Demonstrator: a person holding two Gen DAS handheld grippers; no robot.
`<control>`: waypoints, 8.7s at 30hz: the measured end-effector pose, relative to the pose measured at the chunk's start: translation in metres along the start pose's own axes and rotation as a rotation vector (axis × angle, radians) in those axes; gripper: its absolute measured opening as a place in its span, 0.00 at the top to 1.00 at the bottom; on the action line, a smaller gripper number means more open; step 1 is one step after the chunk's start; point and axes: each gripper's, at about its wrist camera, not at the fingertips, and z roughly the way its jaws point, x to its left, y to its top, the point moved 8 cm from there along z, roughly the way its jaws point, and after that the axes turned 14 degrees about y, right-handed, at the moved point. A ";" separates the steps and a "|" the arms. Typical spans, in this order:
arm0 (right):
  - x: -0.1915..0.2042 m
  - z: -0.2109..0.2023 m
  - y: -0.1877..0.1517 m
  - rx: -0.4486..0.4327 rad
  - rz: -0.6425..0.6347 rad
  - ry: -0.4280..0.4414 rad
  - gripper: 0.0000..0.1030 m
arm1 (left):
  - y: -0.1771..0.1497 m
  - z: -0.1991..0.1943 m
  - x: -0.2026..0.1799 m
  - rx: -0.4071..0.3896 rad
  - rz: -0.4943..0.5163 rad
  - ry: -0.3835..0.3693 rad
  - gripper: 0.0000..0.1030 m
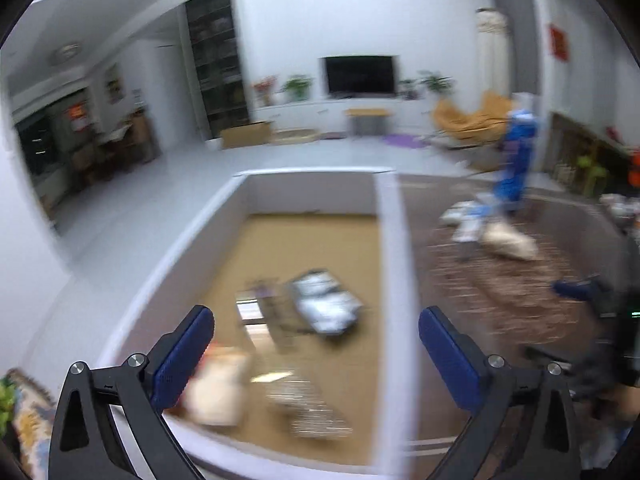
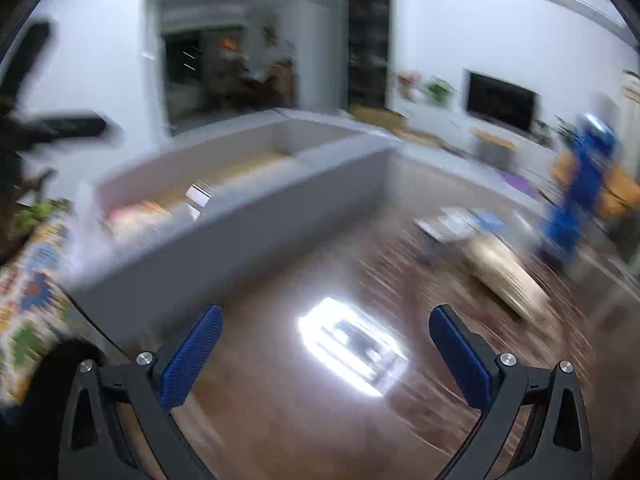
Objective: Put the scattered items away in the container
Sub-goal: 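Return both tools to the table above the glove and medicine box, then grasp the white knitted glove with the right tool and lift it, then hold the glove in the right tool and move the left tool to the medicine box, then grasp the white-and-blue medicine box lengthwise with the left tool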
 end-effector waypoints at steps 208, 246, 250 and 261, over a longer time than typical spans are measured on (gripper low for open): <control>-0.173 -0.017 -0.091 0.103 0.494 -0.422 0.07 | -0.091 0.130 -0.265 0.392 0.137 -0.125 0.00; -0.172 -0.017 -0.091 0.099 0.512 -0.441 0.06 | 0.009 0.230 -0.314 0.242 0.405 -0.356 0.00; -0.172 -0.017 -0.091 0.099 0.514 -0.444 0.06 | 0.018 0.240 -0.313 0.240 0.383 -0.319 0.00; -0.173 -0.017 -0.091 0.097 0.518 -0.448 0.06 | 0.028 0.239 -0.332 0.220 0.373 -0.365 0.34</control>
